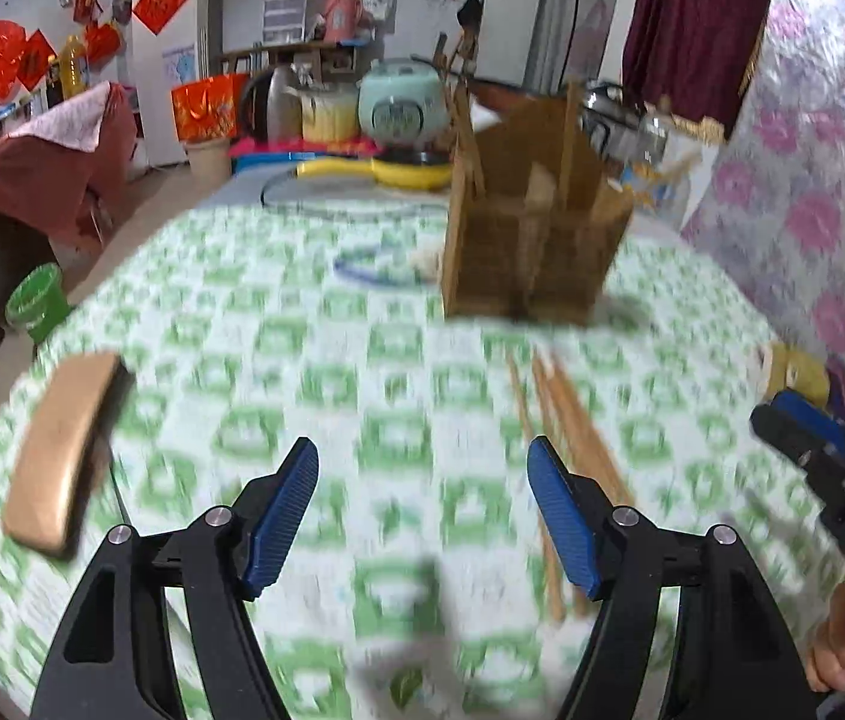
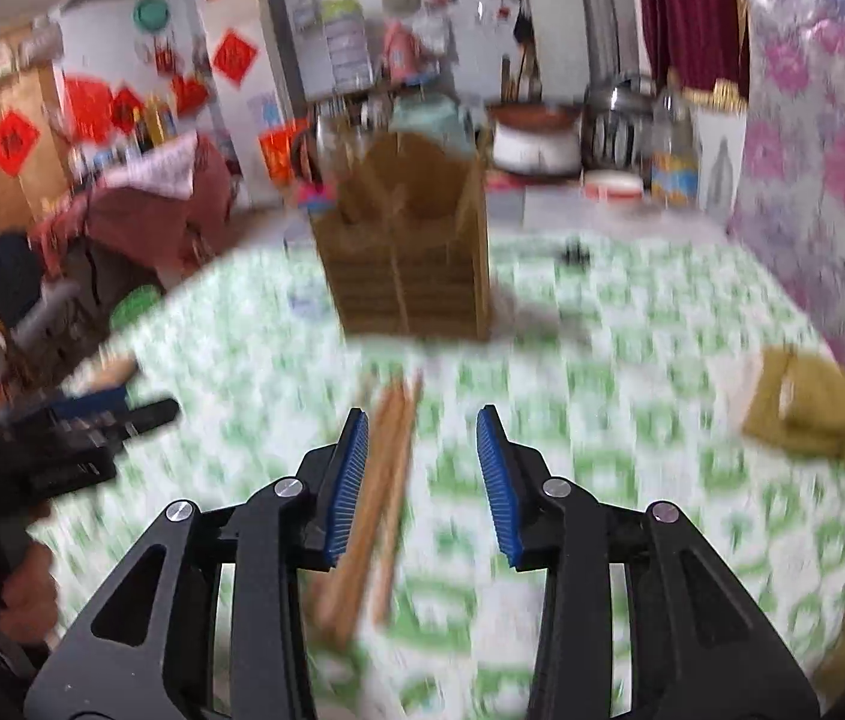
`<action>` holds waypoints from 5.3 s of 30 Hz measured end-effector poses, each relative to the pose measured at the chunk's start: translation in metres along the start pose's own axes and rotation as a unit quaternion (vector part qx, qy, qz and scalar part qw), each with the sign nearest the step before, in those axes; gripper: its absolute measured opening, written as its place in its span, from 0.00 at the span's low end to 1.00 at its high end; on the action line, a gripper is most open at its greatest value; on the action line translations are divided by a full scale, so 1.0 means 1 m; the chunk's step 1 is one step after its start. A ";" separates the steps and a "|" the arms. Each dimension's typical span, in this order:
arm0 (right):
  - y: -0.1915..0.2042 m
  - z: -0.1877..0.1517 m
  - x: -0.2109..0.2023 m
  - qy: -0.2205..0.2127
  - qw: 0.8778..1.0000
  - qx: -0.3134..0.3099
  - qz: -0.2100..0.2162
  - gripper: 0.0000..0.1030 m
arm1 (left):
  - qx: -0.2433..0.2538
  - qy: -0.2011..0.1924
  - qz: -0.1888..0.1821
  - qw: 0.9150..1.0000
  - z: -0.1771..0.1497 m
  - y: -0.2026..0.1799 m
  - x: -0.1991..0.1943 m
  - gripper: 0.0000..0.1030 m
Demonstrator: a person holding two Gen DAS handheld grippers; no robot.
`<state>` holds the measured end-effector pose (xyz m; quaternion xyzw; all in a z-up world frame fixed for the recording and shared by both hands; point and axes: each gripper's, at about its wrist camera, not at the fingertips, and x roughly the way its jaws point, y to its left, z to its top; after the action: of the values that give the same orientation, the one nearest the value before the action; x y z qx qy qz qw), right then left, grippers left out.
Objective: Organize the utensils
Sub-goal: 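Move both open tools back over the remaining chopsticks, then close the left tool on a chopstick while the right tool closes on another, then carry both chopsticks over the wooden holder and open both tools to drop them in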
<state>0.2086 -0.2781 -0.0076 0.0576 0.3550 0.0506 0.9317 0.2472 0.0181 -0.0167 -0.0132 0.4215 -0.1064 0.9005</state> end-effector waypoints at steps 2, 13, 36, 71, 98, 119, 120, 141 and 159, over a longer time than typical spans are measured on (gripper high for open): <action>0.000 -0.026 0.007 0.028 0.999 -0.017 -0.011 0.38 | 0.001 0.013 -0.007 1.000 -0.018 0.002 0.006 0.69; 0.014 -0.063 0.026 0.085 0.992 -0.095 0.004 0.50 | -0.065 0.064 -0.040 0.995 -0.040 0.034 0.034 0.76; -0.009 -0.058 0.027 0.081 0.996 -0.024 0.008 0.38 | 0.040 0.063 -0.068 0.995 -0.047 -0.005 0.031 0.76; -0.018 -0.056 0.030 0.089 0.995 -0.004 0.042 0.39 | 0.117 0.092 -0.041 0.988 -0.049 -0.025 0.051 0.17; -0.003 -0.058 0.027 0.072 0.996 -0.040 0.024 0.04 | 0.089 0.062 -0.054 0.993 -0.045 -0.018 0.041 0.05; -0.007 0.040 -0.055 -0.071 0.997 -0.012 0.021 0.04 | 0.073 -0.037 -0.052 0.995 0.044 -0.026 -0.046 0.05; -0.005 0.046 -0.056 -0.067 0.997 -0.023 0.030 0.07 | 0.077 -0.042 -0.052 0.995 0.048 -0.028 -0.051 0.05; -0.019 -0.031 0.020 0.103 0.993 -0.052 -0.009 0.06 | 0.090 -0.068 -0.052 0.992 0.089 -0.031 -0.069 0.05; 0.002 0.188 -0.053 -0.096 0.992 -0.051 0.057 0.06 | 0.070 -0.156 -0.071 0.983 0.234 -0.054 -0.096 0.05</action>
<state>0.2948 -0.2965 0.1671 0.0352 0.2567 0.1159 0.9589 0.3567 -0.0305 0.2127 0.0036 0.2658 -0.1957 0.9440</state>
